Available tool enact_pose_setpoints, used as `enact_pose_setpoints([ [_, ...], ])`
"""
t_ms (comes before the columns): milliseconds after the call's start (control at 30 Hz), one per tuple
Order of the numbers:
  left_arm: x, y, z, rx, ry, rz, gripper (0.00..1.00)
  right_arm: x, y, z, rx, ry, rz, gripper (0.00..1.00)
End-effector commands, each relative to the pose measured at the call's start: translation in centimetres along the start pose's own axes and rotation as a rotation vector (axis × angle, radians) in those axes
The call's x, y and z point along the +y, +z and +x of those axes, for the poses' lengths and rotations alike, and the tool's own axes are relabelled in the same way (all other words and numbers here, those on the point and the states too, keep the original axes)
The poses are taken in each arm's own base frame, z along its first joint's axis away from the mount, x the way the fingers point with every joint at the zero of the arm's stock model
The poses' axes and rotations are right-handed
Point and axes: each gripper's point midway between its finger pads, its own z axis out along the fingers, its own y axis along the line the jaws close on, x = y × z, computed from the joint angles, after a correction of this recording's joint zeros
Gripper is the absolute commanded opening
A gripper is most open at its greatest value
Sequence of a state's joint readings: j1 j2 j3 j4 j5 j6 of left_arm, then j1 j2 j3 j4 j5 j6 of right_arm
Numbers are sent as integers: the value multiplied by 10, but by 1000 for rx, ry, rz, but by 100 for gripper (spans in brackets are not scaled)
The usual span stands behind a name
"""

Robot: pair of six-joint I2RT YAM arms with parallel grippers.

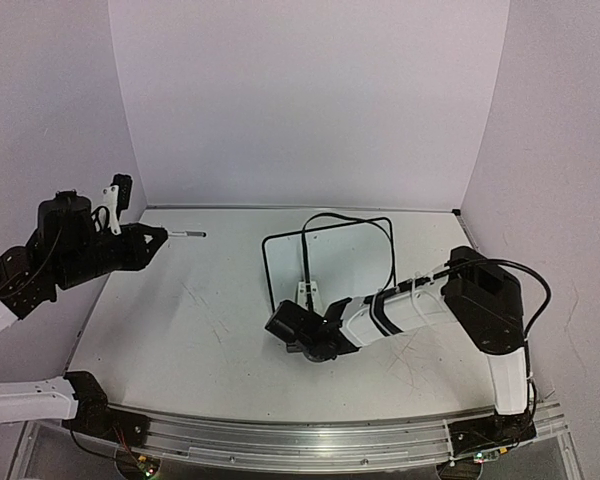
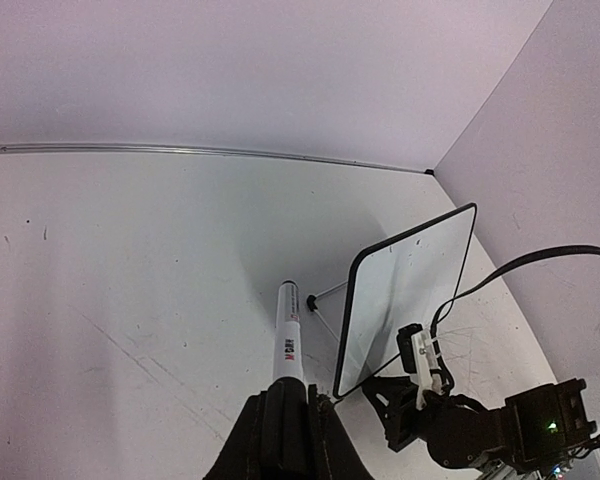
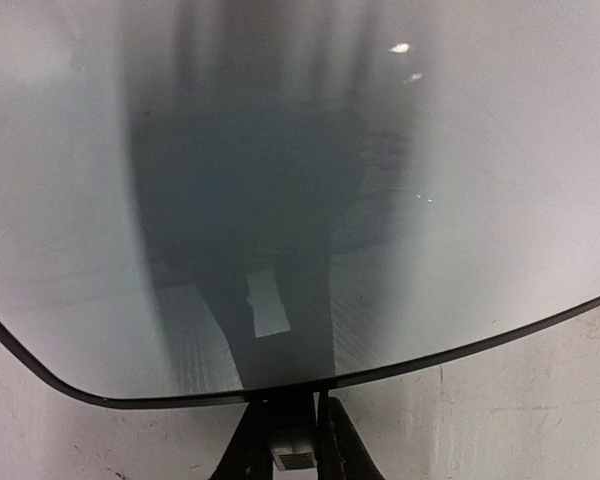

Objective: Write a sentence on the whiteboard
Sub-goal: Move the whiteboard stand to the center of the board, then open the pen cap from the whiteboard marker.

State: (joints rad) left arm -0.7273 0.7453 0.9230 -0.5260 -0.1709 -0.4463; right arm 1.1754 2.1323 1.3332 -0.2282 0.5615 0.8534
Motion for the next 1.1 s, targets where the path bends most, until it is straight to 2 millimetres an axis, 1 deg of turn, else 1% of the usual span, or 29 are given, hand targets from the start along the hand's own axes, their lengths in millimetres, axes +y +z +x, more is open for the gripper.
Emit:
enact_pose_setpoints([
  [0,-10,-1,-15,-37,-33,35,0,-4,-22,-1,20,7,-26,32],
  [33,-11,1,-16,-38,-42,42,0,-4,-26,-5,12,-8,-33,49],
  [100,-17,4,-19,-44,-63,66,0,-6,-40,-15,-10,-29,-53,76],
  [167,-28,6,-26,-54,-100,115,0,-8,-59,-28,-25,-65,-97,86],
  [233,-45,8,-34,-68,-153,200,0,-10,-82,-40,-37,-96,-168,88],
  [300,-71,6,-46,-109,-212,351,0,-12,-114,-52,-71,-112,-294,91],
  [333,-85,3,-51,-125,-251,447,0,-7,-129,-61,-105,-105,-383,95],
  [400,-112,-3,-66,-197,-301,647,0,4,-169,-83,-176,-94,-605,97],
  [467,-133,-8,-74,-224,-326,799,0,7,-208,-108,-244,-53,-774,98],
  [500,-143,-9,-79,-237,-329,864,0,8,-222,-121,-272,-32,-831,98],
  [533,-152,-9,-85,-257,-330,926,0,8,-232,-132,-296,-20,-872,98],
  [600,-167,-12,-90,-271,-334,1029,0,8,-250,-154,-327,4,-972,98],
  [667,-184,-7,-91,-264,-324,1089,0,4,-266,-181,-371,66,-1099,96],
  [733,-196,-5,-90,-254,-315,1136,0,0,-283,-206,-414,111,-1219,90],
  [800,-204,-5,-88,-259,-327,1183,0,8,-305,-224,-453,81,-1323,83],
  [867,-210,0,-85,-247,-344,1212,0,16,-320,-235,-484,56,-1387,75],
  [900,-213,1,-82,-238,-349,1225,0,16,-326,-240,-515,58,-1401,73],
  [967,-219,2,-79,-235,-353,1246,0,12,-328,-249,-562,81,-1387,71],
  [1067,-224,7,-74,-231,-357,1247,0,6,-340,-256,-634,92,-1413,67],
])
